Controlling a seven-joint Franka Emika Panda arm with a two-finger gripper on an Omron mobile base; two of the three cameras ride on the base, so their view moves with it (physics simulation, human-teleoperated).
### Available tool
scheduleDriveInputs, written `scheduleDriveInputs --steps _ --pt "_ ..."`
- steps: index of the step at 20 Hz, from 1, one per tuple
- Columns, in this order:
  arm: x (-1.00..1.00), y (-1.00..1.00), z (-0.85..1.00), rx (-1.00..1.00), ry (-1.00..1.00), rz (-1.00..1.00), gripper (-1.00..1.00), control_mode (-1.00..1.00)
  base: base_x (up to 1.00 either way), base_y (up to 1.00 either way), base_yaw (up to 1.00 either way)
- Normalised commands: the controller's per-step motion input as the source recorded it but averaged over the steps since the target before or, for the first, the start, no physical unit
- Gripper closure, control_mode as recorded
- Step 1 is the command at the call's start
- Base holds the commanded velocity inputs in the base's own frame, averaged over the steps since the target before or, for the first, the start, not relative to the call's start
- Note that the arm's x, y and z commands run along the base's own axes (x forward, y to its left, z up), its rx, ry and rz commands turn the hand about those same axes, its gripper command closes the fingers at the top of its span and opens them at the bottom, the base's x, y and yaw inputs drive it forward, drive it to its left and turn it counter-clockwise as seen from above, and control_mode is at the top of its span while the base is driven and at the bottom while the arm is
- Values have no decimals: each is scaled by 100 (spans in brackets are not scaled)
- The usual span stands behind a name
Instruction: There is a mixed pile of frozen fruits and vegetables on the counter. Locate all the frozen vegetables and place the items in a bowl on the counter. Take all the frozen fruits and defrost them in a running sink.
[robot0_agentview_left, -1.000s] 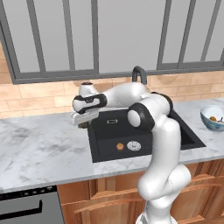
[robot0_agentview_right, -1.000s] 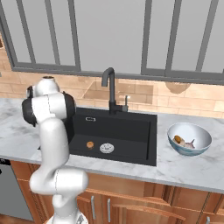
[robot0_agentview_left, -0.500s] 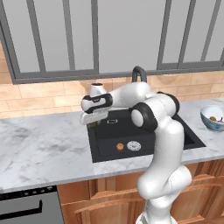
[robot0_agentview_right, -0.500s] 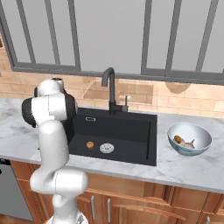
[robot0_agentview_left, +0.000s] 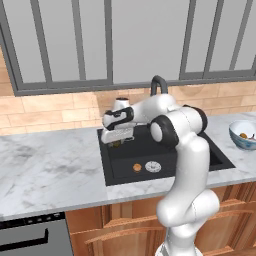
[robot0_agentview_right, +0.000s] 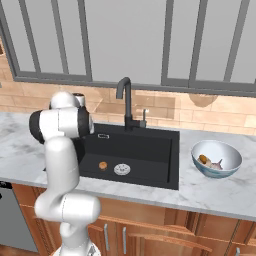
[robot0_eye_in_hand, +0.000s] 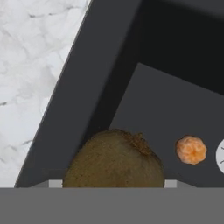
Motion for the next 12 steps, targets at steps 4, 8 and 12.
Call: scheduleDriveInputs --steps 4,8,12 --pt "17 -44 -22 0 0 -1 100 -100 0 0 0" --pt "15 -26 -27 0 -1 0 100 -100 0 0 0" --pt "16 -14 -40 -2 -5 0 100 -100 0 0 0"
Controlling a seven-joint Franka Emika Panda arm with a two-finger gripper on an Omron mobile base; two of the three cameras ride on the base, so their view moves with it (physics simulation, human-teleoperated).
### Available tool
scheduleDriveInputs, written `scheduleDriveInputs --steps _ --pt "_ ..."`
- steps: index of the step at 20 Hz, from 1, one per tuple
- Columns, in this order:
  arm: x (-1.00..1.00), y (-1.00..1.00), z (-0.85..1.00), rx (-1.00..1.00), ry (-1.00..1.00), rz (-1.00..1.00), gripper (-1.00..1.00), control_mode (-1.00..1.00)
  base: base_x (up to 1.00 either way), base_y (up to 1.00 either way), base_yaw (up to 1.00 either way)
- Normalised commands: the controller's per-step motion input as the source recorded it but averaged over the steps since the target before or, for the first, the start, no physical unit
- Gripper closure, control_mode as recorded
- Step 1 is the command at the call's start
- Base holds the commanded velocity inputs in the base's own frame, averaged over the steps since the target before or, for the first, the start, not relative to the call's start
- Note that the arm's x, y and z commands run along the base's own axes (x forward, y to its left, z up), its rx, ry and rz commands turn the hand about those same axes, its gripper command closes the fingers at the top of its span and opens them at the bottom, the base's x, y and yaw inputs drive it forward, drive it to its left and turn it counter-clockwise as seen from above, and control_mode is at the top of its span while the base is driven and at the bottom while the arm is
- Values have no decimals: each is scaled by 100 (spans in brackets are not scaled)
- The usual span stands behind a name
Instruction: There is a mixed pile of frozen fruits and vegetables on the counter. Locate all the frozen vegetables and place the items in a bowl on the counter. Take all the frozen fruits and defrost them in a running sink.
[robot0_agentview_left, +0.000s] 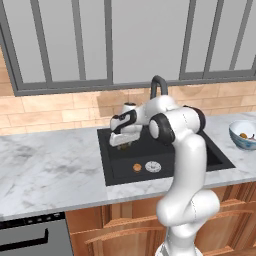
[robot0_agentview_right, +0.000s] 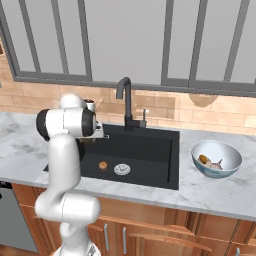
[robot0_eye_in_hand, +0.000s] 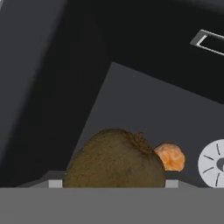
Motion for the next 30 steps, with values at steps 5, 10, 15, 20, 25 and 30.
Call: scheduleDriveInputs --steps 5,10,15,20,25,30 --pt "15 -5 -46 -5 -7 -1 100 -100 0 0 0" --pt "10 0 -51 -7 -6 -1 100 -100 0 0 0" --pt "13 -6 -50 -5 -1 -1 100 -100 0 0 0" --pt "10 -17 -47 -1 0 -2 100 -100 0 0 0" --pt "7 -27 -31 0 -3 -2 100 -100 0 0 0" --pt "13 -19 -21 0 -1 0 100 -100 0 0 0"
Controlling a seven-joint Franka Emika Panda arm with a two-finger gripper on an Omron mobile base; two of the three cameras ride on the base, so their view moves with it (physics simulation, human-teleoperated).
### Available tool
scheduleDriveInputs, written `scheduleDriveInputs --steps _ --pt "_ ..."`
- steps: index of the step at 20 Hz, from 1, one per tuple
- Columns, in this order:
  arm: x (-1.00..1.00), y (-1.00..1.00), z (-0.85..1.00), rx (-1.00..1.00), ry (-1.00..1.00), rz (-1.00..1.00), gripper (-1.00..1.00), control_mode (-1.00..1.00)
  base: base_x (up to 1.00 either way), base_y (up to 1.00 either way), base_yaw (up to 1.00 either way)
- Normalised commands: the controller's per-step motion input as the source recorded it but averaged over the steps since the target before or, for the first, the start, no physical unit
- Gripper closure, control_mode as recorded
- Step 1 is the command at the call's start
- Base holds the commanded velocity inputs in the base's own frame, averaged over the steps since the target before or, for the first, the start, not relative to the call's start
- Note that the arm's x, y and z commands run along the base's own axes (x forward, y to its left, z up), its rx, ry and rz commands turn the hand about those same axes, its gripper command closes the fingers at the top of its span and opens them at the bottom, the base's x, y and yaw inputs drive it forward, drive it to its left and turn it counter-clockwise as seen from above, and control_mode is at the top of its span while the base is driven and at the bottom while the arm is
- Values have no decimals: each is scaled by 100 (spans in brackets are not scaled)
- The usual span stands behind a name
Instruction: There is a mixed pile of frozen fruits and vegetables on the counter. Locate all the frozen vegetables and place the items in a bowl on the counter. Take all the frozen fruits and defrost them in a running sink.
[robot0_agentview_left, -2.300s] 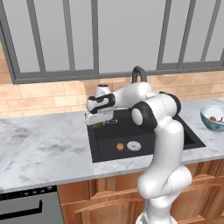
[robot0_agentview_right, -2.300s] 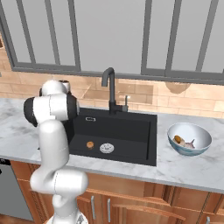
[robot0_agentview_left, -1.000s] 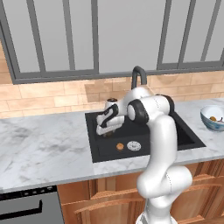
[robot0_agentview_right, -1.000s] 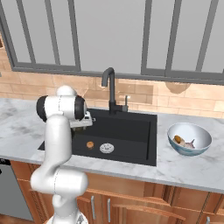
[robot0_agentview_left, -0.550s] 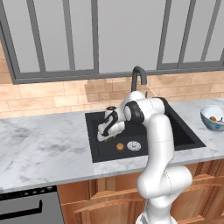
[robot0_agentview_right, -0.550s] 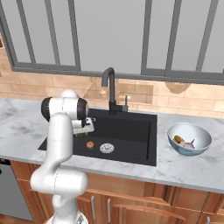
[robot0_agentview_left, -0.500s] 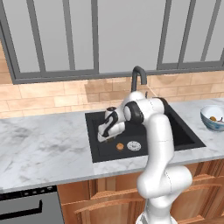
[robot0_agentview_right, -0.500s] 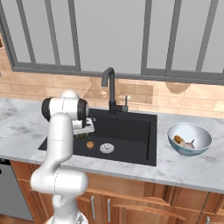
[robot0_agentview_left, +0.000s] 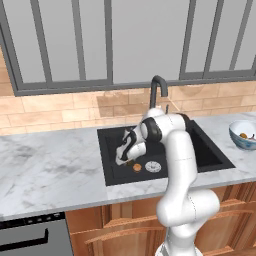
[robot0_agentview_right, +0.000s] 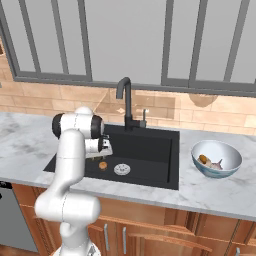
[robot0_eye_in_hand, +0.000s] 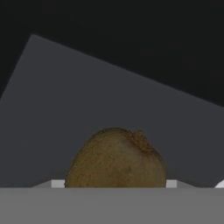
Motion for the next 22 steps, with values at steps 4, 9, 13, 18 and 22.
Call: scheduleDriveInputs --steps 4,9,13,18,22 --pt "12 -8 -26 0 -2 0 100 -100 0 0 0" --pt "13 -1 -29 1 0 0 100 -100 0 0 0" --pt "9 0 -30 2 0 0 100 -100 0 0 0" --pt "2 1 -27 0 0 0 100 -100 0 0 0" --pt "0 2 -21 0 0 1 -100 -100 0 0 0"
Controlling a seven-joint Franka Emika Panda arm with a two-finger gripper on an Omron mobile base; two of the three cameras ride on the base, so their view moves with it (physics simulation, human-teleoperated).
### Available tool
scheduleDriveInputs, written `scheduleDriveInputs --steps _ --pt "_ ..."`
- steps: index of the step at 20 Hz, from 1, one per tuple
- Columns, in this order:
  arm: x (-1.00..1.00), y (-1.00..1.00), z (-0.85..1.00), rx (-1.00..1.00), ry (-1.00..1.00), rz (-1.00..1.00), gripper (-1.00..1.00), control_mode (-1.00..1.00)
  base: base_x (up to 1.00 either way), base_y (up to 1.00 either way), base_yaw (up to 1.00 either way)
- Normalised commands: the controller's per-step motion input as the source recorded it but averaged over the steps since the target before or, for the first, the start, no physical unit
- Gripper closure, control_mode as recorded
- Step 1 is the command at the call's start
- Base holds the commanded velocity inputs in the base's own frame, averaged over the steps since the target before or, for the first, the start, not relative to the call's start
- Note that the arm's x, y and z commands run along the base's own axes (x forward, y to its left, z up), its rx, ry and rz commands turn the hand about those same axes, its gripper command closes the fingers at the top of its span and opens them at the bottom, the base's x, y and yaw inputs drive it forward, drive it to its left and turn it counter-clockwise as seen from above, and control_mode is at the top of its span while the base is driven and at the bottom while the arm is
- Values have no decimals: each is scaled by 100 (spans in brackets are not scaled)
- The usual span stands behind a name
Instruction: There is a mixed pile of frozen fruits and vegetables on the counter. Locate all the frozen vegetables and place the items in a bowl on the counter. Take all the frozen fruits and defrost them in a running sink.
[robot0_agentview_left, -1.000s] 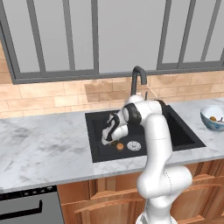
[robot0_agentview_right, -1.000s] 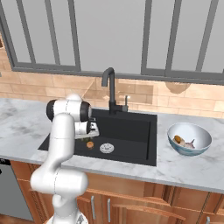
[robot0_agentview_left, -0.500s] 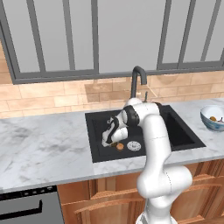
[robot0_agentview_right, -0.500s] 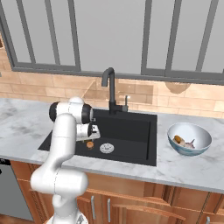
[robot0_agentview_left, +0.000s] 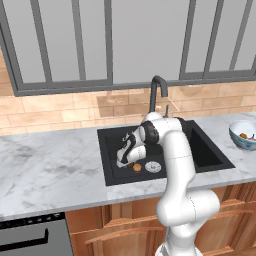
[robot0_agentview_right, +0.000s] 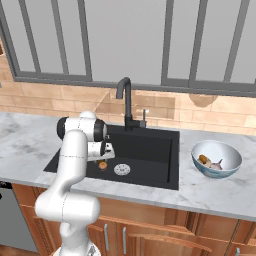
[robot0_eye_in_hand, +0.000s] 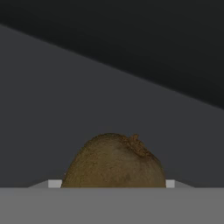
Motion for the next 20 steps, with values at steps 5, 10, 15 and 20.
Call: scheduleDriveInputs --steps 5,10,15,20 --pt "0 0 -2 0 2 0 -100 -100 0 0 0" --pt "-3 0 31 0 4 -5 -100 -100 0 0 0" --pt "-1 1 40 0 4 -7 -100 -100 0 0 0" --pt "-2 5 42 0 4 -8 -100 -100 0 0 0"
